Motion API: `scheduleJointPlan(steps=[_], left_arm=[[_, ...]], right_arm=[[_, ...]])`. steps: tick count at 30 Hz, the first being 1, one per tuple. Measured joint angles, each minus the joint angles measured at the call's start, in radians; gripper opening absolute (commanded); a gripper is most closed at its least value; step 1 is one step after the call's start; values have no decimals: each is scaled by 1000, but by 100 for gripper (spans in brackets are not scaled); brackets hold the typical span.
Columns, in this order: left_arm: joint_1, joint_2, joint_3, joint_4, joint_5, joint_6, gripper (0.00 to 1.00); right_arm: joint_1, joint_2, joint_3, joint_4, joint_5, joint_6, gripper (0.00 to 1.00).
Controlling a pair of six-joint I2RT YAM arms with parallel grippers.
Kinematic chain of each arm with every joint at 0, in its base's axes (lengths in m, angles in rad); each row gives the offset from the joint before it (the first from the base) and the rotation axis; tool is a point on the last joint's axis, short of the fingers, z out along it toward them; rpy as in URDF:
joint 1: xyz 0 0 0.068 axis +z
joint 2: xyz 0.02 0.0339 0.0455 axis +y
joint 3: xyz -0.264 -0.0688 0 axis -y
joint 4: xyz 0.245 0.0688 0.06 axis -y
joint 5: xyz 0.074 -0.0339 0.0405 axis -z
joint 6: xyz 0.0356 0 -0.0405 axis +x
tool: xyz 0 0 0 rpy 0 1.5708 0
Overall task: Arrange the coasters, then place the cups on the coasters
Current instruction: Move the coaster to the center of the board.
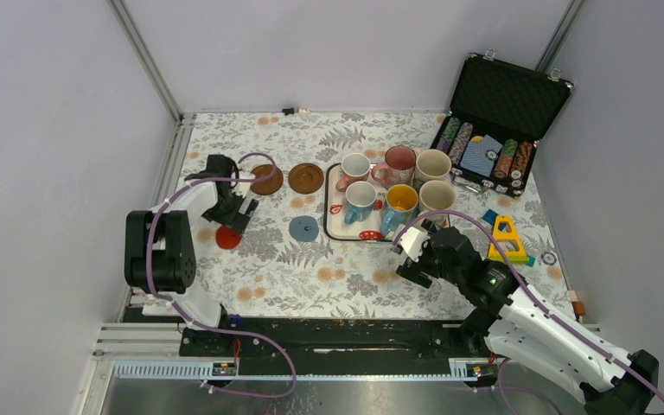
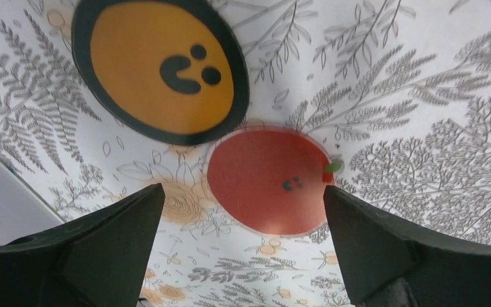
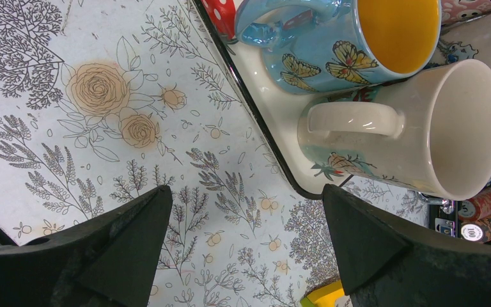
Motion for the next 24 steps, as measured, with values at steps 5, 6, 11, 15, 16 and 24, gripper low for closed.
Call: scheduleJointPlan(steps=[5,6,11,15,16,24], left_arm=[[0,61,62,-10,32,-12,95],[0,71,69,-14,39,-12,95],[0,111,98,-47,65,-11,94],[0,121,109,-60,73,-11,94],[0,126,116,-68,80,-11,94],[0,158,148,-106,108,-11,94]], right_arm=[[0,0,-1,0,0,0,95],[0,0,-1,0,-1,0,95],[0,0,-3,4,-1,0,95],[0,0,-3,4,-1,-1,95],[0,0,-3,4,-1,-1,95],[0,0,-3,5,-1,0,95]])
